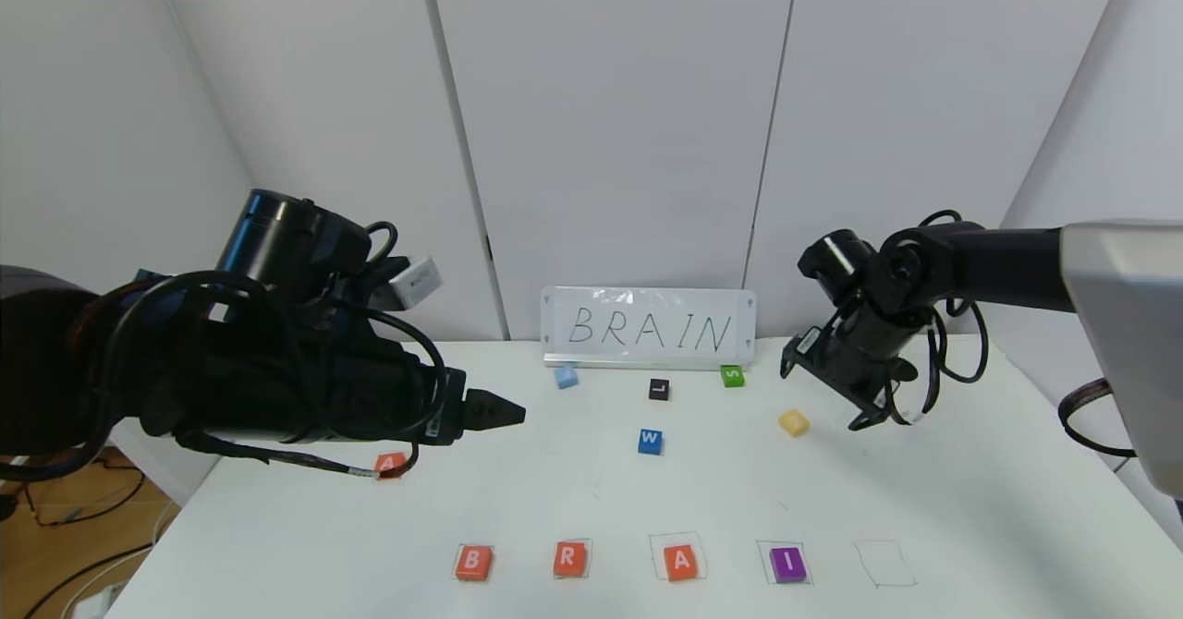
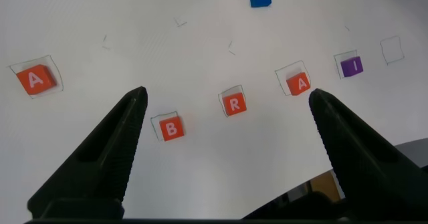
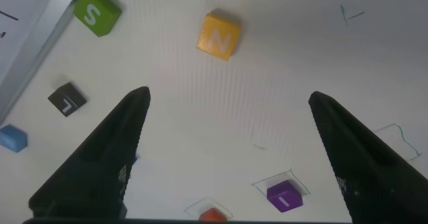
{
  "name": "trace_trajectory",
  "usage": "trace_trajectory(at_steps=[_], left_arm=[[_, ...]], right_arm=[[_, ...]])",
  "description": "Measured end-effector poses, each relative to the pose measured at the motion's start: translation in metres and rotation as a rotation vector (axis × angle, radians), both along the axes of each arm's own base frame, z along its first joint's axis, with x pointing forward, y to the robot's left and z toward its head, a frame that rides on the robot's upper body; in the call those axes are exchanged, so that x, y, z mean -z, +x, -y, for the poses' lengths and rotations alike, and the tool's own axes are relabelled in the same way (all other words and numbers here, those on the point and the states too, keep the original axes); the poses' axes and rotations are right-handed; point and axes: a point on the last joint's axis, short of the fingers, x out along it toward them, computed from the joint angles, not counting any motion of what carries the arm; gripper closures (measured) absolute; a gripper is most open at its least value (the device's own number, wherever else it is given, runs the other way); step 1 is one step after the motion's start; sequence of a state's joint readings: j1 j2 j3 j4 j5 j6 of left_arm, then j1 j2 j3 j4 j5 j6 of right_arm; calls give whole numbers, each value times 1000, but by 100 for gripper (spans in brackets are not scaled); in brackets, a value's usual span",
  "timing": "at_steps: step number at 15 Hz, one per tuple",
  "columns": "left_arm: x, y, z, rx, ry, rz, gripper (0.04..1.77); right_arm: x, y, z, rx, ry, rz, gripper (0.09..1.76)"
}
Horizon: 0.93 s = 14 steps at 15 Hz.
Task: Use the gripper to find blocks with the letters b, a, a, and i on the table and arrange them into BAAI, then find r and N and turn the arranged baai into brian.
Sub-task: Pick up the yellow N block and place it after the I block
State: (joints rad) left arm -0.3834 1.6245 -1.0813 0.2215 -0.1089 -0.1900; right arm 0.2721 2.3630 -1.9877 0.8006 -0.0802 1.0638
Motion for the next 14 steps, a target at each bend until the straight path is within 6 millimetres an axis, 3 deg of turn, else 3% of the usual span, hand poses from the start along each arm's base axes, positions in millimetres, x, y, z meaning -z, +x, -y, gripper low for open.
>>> trace_trajectory(at_steps=[14], left_arm=[[7, 5, 1, -1, 9, -19, 9]], right_arm=[[42, 17, -2, 16, -68, -15, 14]])
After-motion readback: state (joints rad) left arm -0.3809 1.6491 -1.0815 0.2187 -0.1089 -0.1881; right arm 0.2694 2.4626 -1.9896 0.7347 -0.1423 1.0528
